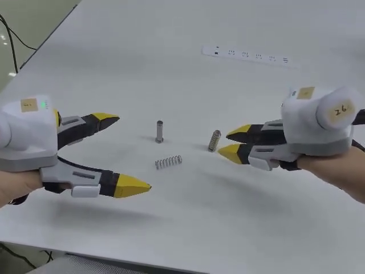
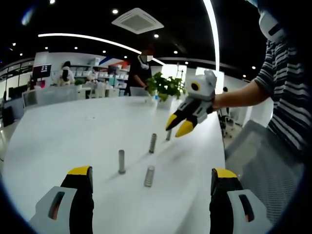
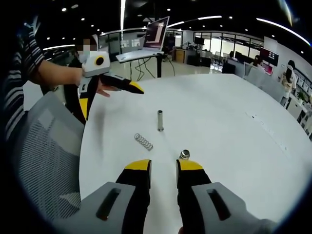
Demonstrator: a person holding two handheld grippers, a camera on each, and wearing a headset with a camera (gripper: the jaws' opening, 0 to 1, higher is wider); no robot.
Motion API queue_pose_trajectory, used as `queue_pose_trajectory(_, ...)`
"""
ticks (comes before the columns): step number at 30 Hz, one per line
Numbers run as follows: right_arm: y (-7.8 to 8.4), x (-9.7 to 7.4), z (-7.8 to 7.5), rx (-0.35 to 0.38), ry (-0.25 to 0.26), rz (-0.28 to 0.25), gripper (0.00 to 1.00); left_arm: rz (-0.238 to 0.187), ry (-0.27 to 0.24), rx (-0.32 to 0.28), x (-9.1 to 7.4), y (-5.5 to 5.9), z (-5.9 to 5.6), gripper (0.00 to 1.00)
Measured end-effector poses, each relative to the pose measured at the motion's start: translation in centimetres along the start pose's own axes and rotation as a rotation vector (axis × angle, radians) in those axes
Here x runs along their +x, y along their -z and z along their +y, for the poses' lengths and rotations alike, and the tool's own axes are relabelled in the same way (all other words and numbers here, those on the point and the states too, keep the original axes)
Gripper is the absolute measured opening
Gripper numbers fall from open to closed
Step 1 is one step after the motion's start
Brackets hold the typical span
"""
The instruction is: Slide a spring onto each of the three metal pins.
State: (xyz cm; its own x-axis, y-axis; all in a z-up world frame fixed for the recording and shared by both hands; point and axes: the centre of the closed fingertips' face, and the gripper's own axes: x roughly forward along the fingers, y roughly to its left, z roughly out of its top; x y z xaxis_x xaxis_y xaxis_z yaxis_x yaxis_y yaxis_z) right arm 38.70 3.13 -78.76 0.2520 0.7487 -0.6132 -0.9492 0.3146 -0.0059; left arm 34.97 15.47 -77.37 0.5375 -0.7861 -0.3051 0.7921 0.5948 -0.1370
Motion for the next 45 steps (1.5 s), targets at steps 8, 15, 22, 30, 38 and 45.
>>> queue_pose_trajectory(8,-0.3,0.9,0.9,-0.04,-0.029,0.01,0.18,0.001,0.001,-0.002,0.0,0.0,0.0,0.98)
queue_pose_trajectory(15,-1.3,1.8,1.5,-0.13,-0.068,0.037,0.18,0.009,-0.001,-0.004,-0.2,0.4,0.0,0.98)
queue_pose_trajectory(22,-3.0,3.2,1.9,-0.204,-0.109,0.052,0.17,0.009,-0.001,-0.005,-0.3,0.4,0.0,0.98)
queue_pose_trajectory(30,-3.7,5.0,3.3,-0.299,-0.173,0.094,0.15,0.011,-0.001,-0.003,-0.3,0.5,0.1,0.98)
queue_pose_trajectory(38,-3.2,6.2,4.0,-0.366,-0.211,0.135,0.15,0.01,-0.002,-0.005,-0.5,0.5,0.2,0.98)
queue_pose_trajectory(45,-2.9,7.4,4.3,-0.409,-0.256,0.17,0.14,0.01,-0.001,-0.008,-0.4,0.6,0.1,0.98)
